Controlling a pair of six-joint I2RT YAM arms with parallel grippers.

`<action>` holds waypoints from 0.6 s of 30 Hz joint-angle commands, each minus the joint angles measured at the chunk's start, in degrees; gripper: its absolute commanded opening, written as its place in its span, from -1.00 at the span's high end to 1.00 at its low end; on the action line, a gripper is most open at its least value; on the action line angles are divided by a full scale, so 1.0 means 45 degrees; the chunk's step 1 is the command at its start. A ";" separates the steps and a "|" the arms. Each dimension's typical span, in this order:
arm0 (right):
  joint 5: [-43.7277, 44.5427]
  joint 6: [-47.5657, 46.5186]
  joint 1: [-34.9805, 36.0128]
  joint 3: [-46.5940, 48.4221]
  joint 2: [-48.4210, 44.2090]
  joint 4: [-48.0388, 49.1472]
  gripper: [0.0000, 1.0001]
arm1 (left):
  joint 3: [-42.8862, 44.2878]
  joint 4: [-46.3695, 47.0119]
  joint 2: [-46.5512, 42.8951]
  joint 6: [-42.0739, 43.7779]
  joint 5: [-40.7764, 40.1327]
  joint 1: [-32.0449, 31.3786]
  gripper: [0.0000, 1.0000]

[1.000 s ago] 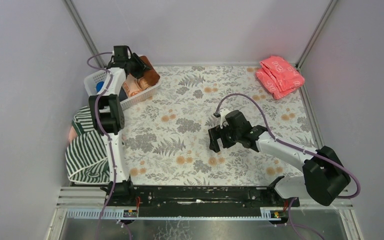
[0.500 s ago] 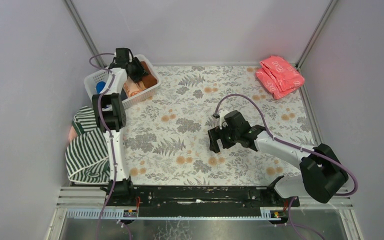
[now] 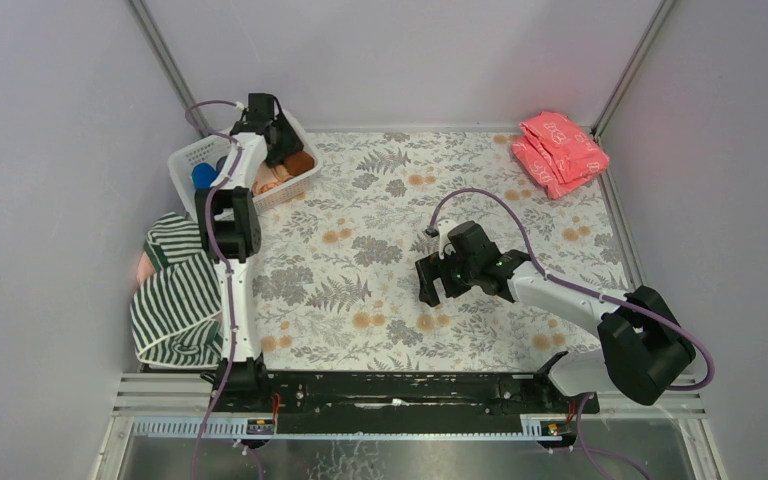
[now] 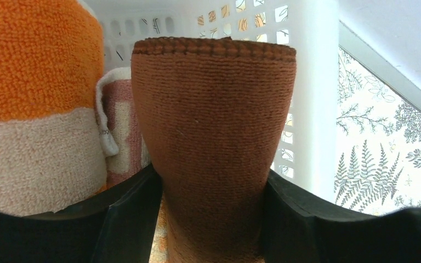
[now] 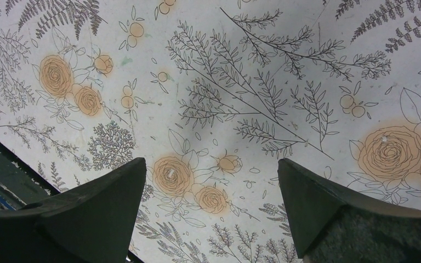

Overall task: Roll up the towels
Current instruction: Place the towel in the bin.

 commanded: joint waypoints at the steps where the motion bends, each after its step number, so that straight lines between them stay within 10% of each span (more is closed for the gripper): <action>1: 0.0048 0.0028 -0.0045 0.0300 -0.0465 0.0096 -0.94 | -0.0612 -0.0809 -0.0201 0.0138 0.0345 0.0038 -0.20; 18: 0.0165 0.0044 -0.0045 0.0281 -0.1391 -0.0299 -0.95 | -0.1073 -0.0220 -0.2009 -0.0670 0.0799 0.0067 -0.49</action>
